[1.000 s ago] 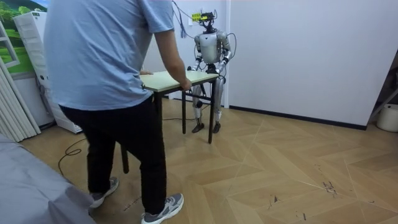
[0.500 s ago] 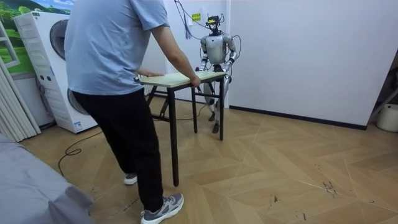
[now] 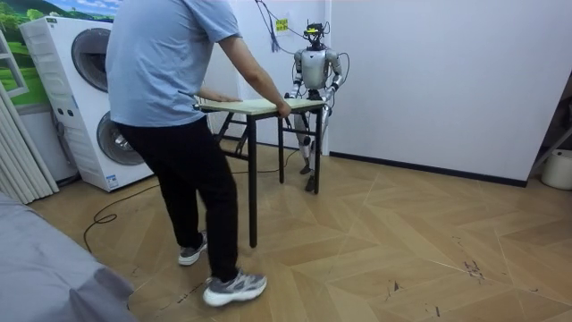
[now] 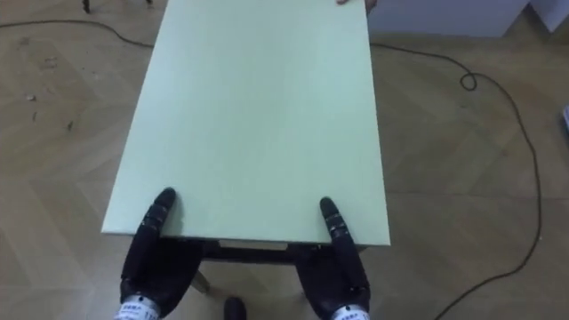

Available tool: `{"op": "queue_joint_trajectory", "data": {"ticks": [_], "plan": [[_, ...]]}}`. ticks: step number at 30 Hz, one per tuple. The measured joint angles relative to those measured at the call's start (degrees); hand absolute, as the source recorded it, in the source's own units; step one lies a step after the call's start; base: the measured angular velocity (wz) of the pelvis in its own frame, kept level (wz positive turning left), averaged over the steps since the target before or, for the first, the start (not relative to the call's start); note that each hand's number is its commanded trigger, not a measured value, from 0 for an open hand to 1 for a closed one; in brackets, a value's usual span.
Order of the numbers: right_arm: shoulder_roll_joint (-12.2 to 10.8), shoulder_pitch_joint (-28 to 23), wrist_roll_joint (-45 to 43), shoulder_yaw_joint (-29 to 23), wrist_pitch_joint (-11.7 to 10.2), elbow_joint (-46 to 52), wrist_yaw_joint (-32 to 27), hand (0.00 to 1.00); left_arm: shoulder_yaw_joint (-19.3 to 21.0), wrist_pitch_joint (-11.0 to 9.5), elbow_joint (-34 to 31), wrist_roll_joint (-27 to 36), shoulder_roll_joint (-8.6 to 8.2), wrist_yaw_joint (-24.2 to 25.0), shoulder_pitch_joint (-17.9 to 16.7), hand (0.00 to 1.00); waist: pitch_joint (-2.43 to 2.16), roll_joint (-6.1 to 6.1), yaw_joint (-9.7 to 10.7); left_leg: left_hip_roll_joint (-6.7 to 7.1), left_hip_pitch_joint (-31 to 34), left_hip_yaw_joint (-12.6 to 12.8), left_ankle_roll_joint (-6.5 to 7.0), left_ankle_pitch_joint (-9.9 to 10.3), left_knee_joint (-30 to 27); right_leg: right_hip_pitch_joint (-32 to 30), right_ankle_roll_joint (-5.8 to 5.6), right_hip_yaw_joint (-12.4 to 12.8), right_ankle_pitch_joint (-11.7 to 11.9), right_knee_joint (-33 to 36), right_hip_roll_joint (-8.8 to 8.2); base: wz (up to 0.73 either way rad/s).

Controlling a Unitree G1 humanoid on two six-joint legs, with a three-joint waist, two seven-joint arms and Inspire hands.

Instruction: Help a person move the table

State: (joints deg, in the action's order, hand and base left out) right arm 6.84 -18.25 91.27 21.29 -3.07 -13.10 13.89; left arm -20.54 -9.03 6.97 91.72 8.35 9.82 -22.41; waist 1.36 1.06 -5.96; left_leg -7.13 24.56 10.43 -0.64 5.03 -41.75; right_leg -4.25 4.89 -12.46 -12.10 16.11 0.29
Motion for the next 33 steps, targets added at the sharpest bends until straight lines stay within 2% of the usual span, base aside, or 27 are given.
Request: {"op": "queue_joint_trajectory", "data": {"ticks": [1,2,3,4,5,6,7,9,10,11,12,16,17,19,22,23,25,28,29,30,31,32,33], "plan": [[0.1,-0.1,-0.2,0.0,0.2,0.0,0.0,1.0,0.1,0.0,0.0,0.1,0.03,0.2,-0.4,1.0,0.1,-0.33,0.2,-0.54,-0.3,-0.5,-0.21,1.5,-4.2,-0.1,0.03,-0.6,0.2,0.1,0.03,0.12],[0.4,-0.4,-0.3,-0.1,0.6,0.3,0.0,1.0,0.1,0.3,0.0,0.3,-0.01,0.3,-0.7,1.0,0.22,-1.05,1.3,-1.35,-1.7,-2.4,-0.53,3.7,-10.6,-0.9,0.14,-2.0,0.3,1.1,0.11,0.46],[1.1,-0.4,-0.4,-0.2,0.6,0.8,0.0,1.0,0.2,0.7,0.0,0.2,-0.16,0.4,-0.7,1.0,0.15,-1.85,2.1,-2.35,-4.4,-4.2,-1.25,5.3,-13.6,-2.1,0.25,-3.2,0.2,2.7,0.11,0.52],[1.4,-0.4,-0.5,-0.2,0.4,1.1,0.0,1.0,0.3,0.9,0.0,0.2,-0.38,0.4,-0.7,1.0,0.21,-2.16,2.5,-2.8,-6.1,-5.0,-1.84,6.2,-13.7,-3.1,-0.21,-3.5,0.5,3.7,0.03,0.41],[1.9,-0.4,-0.8,-0.2,0.0,1.9,-0.1,1.0,0.5,1.3,0.0,0.1,-0.8,0.3,-0.6,1.0,0.25,-2.74,2.9,-3.5,-10.0,-5.8,-2.96,8.3,-12.2,-5.0,-0.27,-4.1,0.6,5.4,-0.09,0.28],[2.1,-0.3,-1.2,-0.2,-0.4,2.7,-0.7,1.0,0.6,1.4,0.0,0.1,-1.15,0.3,-0.5,1.0,0.41,-3.3,3.8,-3.6,-13.0,-6.7,-3.75,10.7,-8.5,-6.6,-0.46,-4.9,0.7,7.0,-0.45,0.29],[2.1,-0.2,-1.5,-0.2,-0.6,2.9,-1.0,1.0,0.6,1.3,0.0,0.1,-1.3,0.3,-0.3,1.0,0.58,-3.6,4.0,-3.14,-13.7,-6.9,-3.88,12.1,-5.7,-7.0,-0.71,-5.0,0.8,7.8,-0.54,0.26],[2.1,-0.2,-2.9,0.0,-1.1,3.6,-1.3,1.0,1.2,1.5,-0.2,0.1,-0.56,-0.5,0.2,1.0,0.36,-3.45,4.8,-0.45,-16.2,-7.3,-4.45,13.4,4.2,-8.8,-0.67,-3.4,2.8,6.4,-1.03,0.23],[2.1,-0.2,-3.3,0.1,-1.5,4.0,-1.3,1.0,1.2,1.6,-0.2,0.2,-0.42,-0.5,0.5,1.0,0.35,-3.78,4.9,0.08,-16.6,-7.8,-4.49,13.7,6.5,-9.4,-0.71,-2.7,3.5,5.8,-0.95,0.17],[2.2,-0.1,-3.9,0.1,-2.2,5.0,-1.3,1.0,1.2,1.6,-0.3,0.3,-0.76,-0.5,1.0,1.0,0.27,-4.99,4.9,0.05,-16.9,-8.5,-4.15,15.3,9.0,-10.8,-0.81,-2.9,4.7,5.4,-1.11,0.05],[2.6,0.3,-4.2,0.0,-2.6,5.3,-1.3,1.0,1.2,1.5,-0.2,0.3,-1.49,-0.7,1.1,1.0,0.44,-6.23,5.0,-0.36,-16.7,-9.3,-3.75,16.9,10.0,-11.8,-0.74,-3.5,5.1,6.1,-0.88,0.0],[2.7,0.5,-4.1,-0.2,-3.7,5.3,-1.4,1.0,0.3,0.9,-0.2,0.4,-1.95,-0.9,1.3,1.0,0.41,-6.36,5.4,0.24,-17.3,-9.2,-2.73,17.7,14.3,-13.2,-1.22,-3.2,6.3,6.6,-1.22,0.07],[2.6,0.8,-4.1,-0.1,-3.7,5.2,-1.4,1.0,0.1,0.5,-0.2,0.9,-1.94,-1.0,1.5,1.0,0.39,-6.04,5.4,0.83,-17.2,-9.0,-1.97,17.4,15.1,-14.1,-1.22,-2.9,6.9,6.6,-1.28,-0.09],[2.7,0.8,-4.1,0.0,-3.7,5.1,-1.4,1.0,-0.4,0.2,-0.2,2.5,-1.92,-2.0,1.5,1.0,0.4,-6.06,5.3,1.33,-17.1,-8.2,-1.67,16.8,15.2,-14.1,-1.34,-1.7,7.5,5.4,-1.75,-0.13],[2.8,1.0,-4.3,-0.1,-3.7,3.8,-1.4,1.0,-1.1,0.1,0.6,3.1,-1.77,-2.2,1.4,1.0,0.45,-5.88,5.4,2.31,-16.9,-8.0,-1.13,15.7,15.1,-14.0,-1.36,-1.9,9.0,4.4,-2.71,-0.01],[2.7,1.1,-4.3,-0.1,-3.7,3.7,-1.4,1.0,-1.1,0.0,0.6,3.1,-1.77,-2.3,1.4,1.0,0.41,-5.47,5.3,2.94,-16.3,-7.6,-0.86,15.2,15.1,-14.7,-1.47,-1.8,9.5,4.4,-3.33,-0.1],[2.7,1.2,-4.2,-0.1,-3.5,3.7,-1.4,1.0,-1.1,-0.1,0.6,3.1,-1.76,-2.3,1.4,1.0,0.39,-5.2,5.4,3.81,-15.5,-7.1,-0.28,14.4,15.1,-15.3,-1.59,-1.6,11.3,3.4,-3.95,-0.07],[2.8,1.1,-4.7,-0.2,-3.3,3.7,-1.8,1.0,-1.1,-0.1,0.6,3.0,-1.76,-2.6,1.4,1.0,0.29,-4.59,5.6,5.24,-14.1,-5.8,1.22,13.2,14.4,-15.8,-2.29,-0.4,15.4,1.6,-4.98,-0.14],[2.7,1.1,-4.5,-0.4,-3.1,3.7,-1.9,1.0,-1.1,-0.2,0.5,3.0,-1.89,-2.6,1.6,1.0,0.27,-4.09,5.7,6.0,-13.1,-5.0,2.17,12.5,14.5,-16.2,-2.94,0.4,17.3,0.2,-5.35,-0.14],[2.8,1.1,-4.0,-0.5,-2.8,3.7,-2.3,1.0,-1.1,-0.2,0.4,2.9,-2.09,-2.7,1.8,1.0,0.26,-3.84,5.7,6.11,-12.2,-4.2,3.26,11.9,14.6,-16.2,-4.48,1.5,19.0,-1.3,-5.75,-0.09],[2.7,1.1,-3.9,-0.5,-2.7,3.7,-2.7,1.0,-1.1,-0.2,0.4,2.8,-2.06,-3.0,1.8,1.0,0.31,-3.83,5.8,6.31,-12.0,-4.0,3.81,11.7,14.5,-16.3,-5.75,1.8,18.8,-0.6,-6.25,0.0],[2.7,0.5,-3.8,-0.5,-2.3,3.7,-3.5,1.0,-1.1,-0.3,0.6,2.5,-2.04,-4.1,1.9,1.0,0.39,-3.91,6.1,6.55,-12.4,-4.0,4.51,11.4,14.3,-17.1,-7.03,3.0,14.7,7.0,-7.5,0.22],[1.8,-0.7,-3.8,-0.5,-2.2,3.7,-4.0,1.0,-1.1,-0.3,0.6,2.2,-1.59,-4.8,1.8,1.0,0.36,-3.33,6.5,6.51,-13.2,-3.6,4.84,11.1,14.8,-16.4,-7.07,3.2,8.8,15.7,-8.91,0.35]]}}
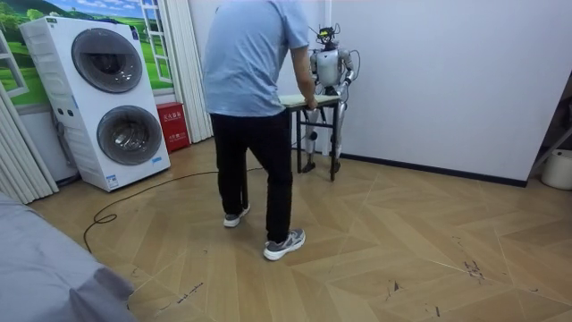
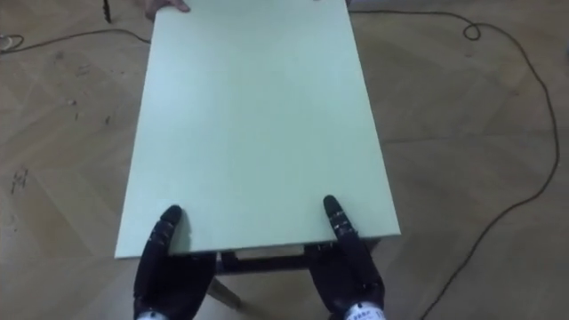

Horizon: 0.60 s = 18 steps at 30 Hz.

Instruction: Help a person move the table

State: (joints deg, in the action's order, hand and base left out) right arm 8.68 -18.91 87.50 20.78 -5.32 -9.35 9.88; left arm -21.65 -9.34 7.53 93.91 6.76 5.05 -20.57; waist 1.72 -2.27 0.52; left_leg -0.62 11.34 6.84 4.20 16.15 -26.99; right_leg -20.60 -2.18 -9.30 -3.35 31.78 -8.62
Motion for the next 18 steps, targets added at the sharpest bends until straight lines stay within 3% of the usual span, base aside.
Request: {"op": "queue_joint_trajectory", "data": {"ticks": [2,3,5,7,9,12,18], "plan": [[-1.0,-1.3,0.9,0.1,-0.3,0.0,0.0,1.0,0.2,0.0,0.0,-2.0,0.21,-0.5,0.1,1.0,-0.12,1.45,0.9,-0.11,0.0,1.4,-0.49,-0.9,0.7,2.9,-1.84,1.5,-6.2,6.1,-1.44,0.5],[-1.0,-1.7,2.2,0.5,-0.8,0.0,0.0,1.0,0.1,0.2,0.0,-2.5,0.18,-0.8,0.2,1.0,-0.17,1.92,0.7,-0.13,0.1,2.1,-0.6,-1.3,0.9,5.7,-2.04,2.5,-8.9,5.4,-1.25,0.26],[-0.3,-1.3,2.6,0.8,-1.0,0.0,0.0,1.0,0.1,0.3,-0.1,-2.5,-0.01,-0.8,0.2,1.0,-0.16,1.97,-0.1,0.04,0.2,2.4,-1.32,-1.8,1.1,8.4,-2.11,2.9,-10.2,-0.5,-0.19,-0.24],[-0.3,-1.2,2.9,1.0,-1.4,0.0,-0.3,1.0,0.1,0.2,-0.1,-3.3,0.01,-1.0,0.2,1.0,-0.15,1.79,-1.2,0.08,0.2,2.3,-1.87,-3.2,2.6,9.7,-1.38,2.9,-9.3,-5.7,0.95,-0.23],[-0.3,-1.3,3.7,1.5,-1.5,0.0,-0.4,1.0,0.1,0.0,-0.2,-4.1,0.52,-1.0,0.2,1.0,-0.16,2.02,-2.0,-0.73,-0.5,2.3,-2.36,-5.3,5.9,10.7,-1.32,2.6,-6.8,-11.4,2.68,-0.11],[-0.4,-1.3,3.9,2.4,-2.4,0.0,-0.4,1.0,-0.1,-0.8,-0.2,-4.6,0.8,-1.0,0.0,1.0,-0.05,2.72,-2.1,-0.8,-1.6,2.3,-2.53,-7.6,9.7,12.0,-0.35,1.5,-4.4,-15.3,3.11,0.0],[-0.4,-1.3,4.0,3.0,-3.6,0.0,0.7,1.0,-0.3,-1.2,-1.2,-4.9,0.95,-0.8,-0.3,1.0,-0.19,3.32,-2.4,-1.02,-1.4,1.0,-3.31,-8.3,11.3,12.9,0.36,0.6,-4.0,-17.0,3.9,0.09]]}}
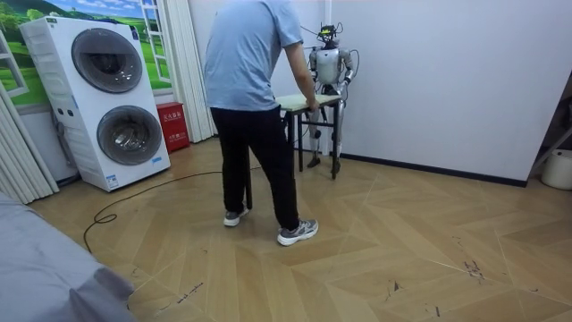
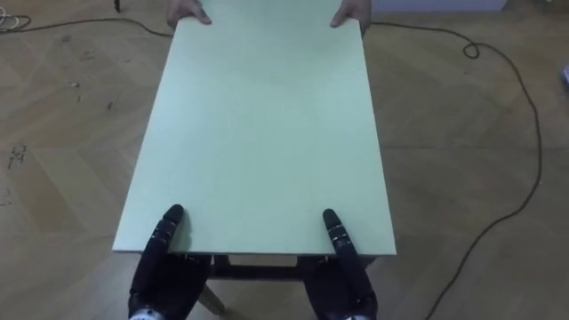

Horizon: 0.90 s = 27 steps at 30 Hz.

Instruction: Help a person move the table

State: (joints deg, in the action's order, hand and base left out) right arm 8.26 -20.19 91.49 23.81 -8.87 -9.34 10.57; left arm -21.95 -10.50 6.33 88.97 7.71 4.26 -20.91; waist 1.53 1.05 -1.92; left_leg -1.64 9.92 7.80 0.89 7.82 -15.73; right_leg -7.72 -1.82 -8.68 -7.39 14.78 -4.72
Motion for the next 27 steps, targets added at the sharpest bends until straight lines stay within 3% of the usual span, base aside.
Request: {"op": "queue_joint_trajectory", "data": {"ticks": [7,14,22,25,27], "plan": [[0.9,0.3,-0.4,0.4,-0.2,0.2,0.3,1.0,-0.5,-0.2,-0.5,1.0,0.18,0.6,-1.2,1.0,0.02,0.01,0.5,-0.05,0.7,-2.3,-0.46,0.2,-1.0,1.4,0.33,-2.7,-0.7,-0.6,0.18,0.21],[1.7,1.6,-2.2,-0.4,0.1,0.8,-0.3,1.0,-0.8,-1.0,-0.6,1.7,-0.84,0.6,-1.3,1.0,-0.09,-2.17,0.0,0.28,1.4,-4.8,-0.68,0.7,-1.7,2.7,0.32,-5.4,-1.6,-1.2,0.14,0.2],[1.4,1.8,-4.6,-1.2,0.0,1.6,-0.6,1.0,-0.9,-1.4,-0.6,1.8,-2.04,1.1,-1.9,1.0,-0.23,-1.65,-0.1,1.5,-0.8,-5.0,-0.39,0.3,1.0,3.7,-0.35,-5.7,-2.4,-1.1,-0.97,0.04],[1.0,2.4,-5.5,-1.1,0.1,1.6,-0.6,1.0,-0.8,-2.4,-0.8,1.9,-2.32,2.2,-2.5,1.0,-0.18,-1.45,-0.5,1.83,-0.9,-5.0,-0.29,0.2,1.4,3.8,-0.59,-5.8,-2.6,-1.1,-1.33,0.06],[1.0,2.6,-5.4,-0.9,0.1,1.7,-0.6,1.0,-0.9,-2.8,-0.9,2.6,-2.14,2.7,-2.6,1.0,-0.19,-1.43,-0.3,2.31,-0.4,-6.0,-0.23,0.2,1.1,4.3,-0.95,-5.8,-2.8,-1.2,-1.57,0.31]]}}
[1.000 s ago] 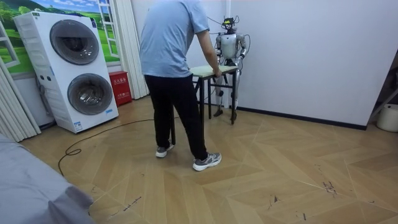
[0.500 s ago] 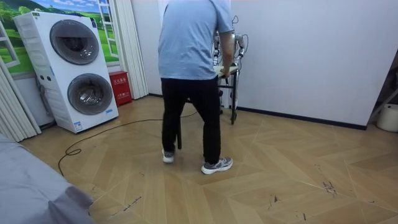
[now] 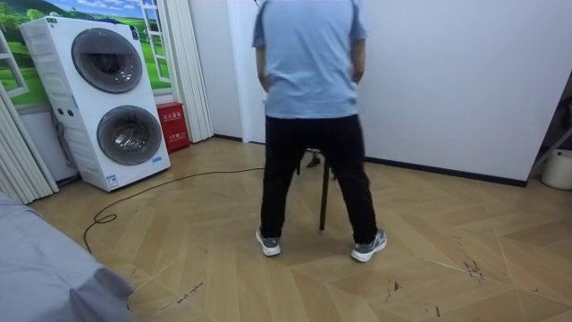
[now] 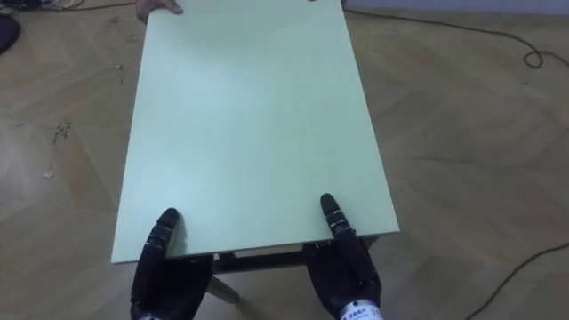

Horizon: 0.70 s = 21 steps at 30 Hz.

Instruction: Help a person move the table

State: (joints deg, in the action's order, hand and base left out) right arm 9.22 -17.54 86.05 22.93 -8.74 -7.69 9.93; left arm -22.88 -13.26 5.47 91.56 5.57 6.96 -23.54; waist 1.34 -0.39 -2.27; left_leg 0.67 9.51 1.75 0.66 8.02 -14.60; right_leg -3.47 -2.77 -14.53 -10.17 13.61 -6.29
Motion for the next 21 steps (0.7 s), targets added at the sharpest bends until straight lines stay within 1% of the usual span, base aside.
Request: {"op": "queue_joint_trajectory", "data": {"ticks": [1,3,5,8,10,13,17,20,21], "plan": [[0.0,0.0,-0.1,0.0,0.0,0.0,0.0,1.0,0.0,0.0,0.0,0.1,0.07,0.0,0.0,1.0,0.0,0.0,0.2,0.17,0.0,-0.5,0.03,0.0,-0.1,0.4,-0.11,-0.1,-0.1,0.0,-0.06,0.51],[0.0,-0.4,-0.3,-0.1,0.0,0.0,0.0,1.0,-0.3,0.0,0.1,0.1,0.26,0.0,0.0,1.0,0.01,0.1,0.7,0.81,-0.2,-2.6,0.32,-0.2,-0.2,1.8,-0.47,0.1,-0.3,0.0,-0.18,0.6],[-0.1,-0.7,-0.6,-0.1,0.0,0.0,0.0,1.0,-0.4,0.0,0.1,0.1,0.47,0.0,-0.1,1.0,0.04,0.12,1.1,1.29,-0.3,-4.0,0.42,-0.3,-0.2,2.6,-0.7,0.3,-0.4,-0.2,-0.25,0.47],[0.1,-0.7,-1.2,-0.1,-0.1,0.0,-0.1,1.0,-0.4,-0.1,0.1,0.1,0.49,0.0,-0.1,1.0,0.04,0.13,1.0,1.85,-0.2,-5.7,0.46,-0.3,-0.5,3.7,-0.7,0.3,-0.4,-1.0,-0.25,0.31],[0.2,-0.7,-1.2,-0.1,-0.2,0.0,-0.1,1.0,-0.5,-0.1,0.0,0.1,0.47,0.0,-0.1,1.0,0.04,0.13,0.4,1.94,-0.1,-5.8,0.47,-0.3,-0.5,3.8,-0.7,0.3,-0.4,-1.1,-0.25,0.15],[0.2,-0.7,-0.8,0.0,-0.2,0.0,-0.3,1.0,-0.5,0.0,0.0,0.1,0.66,0.0,-0.1,1.0,0.07,0.14,0.4,2.0,-0.1,-6.2,0.47,-0.3,-0.6,4.4,-0.72,0.4,-0.4,-1.2,-0.15,0.2],[0.5,-0.7,0.1,0.4,-0.5,0.0,-0.3,1.0,-0.5,0.5,-0.1,0.2,1.1,0.0,-0.1,1.0,0.1,0.21,-0.1,2.07,0.8,-8.0,0.37,-0.4,-1.2,4.5,-0.72,0.2,-0.4,-1.2,0.3,0.22],[0.7,-0.7,0.4,0.9,-0.7,0.0,-0.3,1.0,-0.6,0.5,-0.1,0.3,1.5,0.0,-0.4,1.0,0.09,0.22,-1.2,2.09,1.2,-9.1,0.05,-0.6,-1.3,4.6,-0.71,0.1,-0.5,-1.2,0.59,0.21],[0.7,-0.7,0.4,1.4,-1.3,0.0,-0.3,1.0,-0.6,0.5,-0.2,0.3,1.59,0.0,-0.5,1.0,0.09,0.22,-1.3,2.18,1.7,-10.1,-0.1,-0.7,-1.5,4.6,-0.71,0.0,-0.5,-1.2,0.79,0.34]]}}
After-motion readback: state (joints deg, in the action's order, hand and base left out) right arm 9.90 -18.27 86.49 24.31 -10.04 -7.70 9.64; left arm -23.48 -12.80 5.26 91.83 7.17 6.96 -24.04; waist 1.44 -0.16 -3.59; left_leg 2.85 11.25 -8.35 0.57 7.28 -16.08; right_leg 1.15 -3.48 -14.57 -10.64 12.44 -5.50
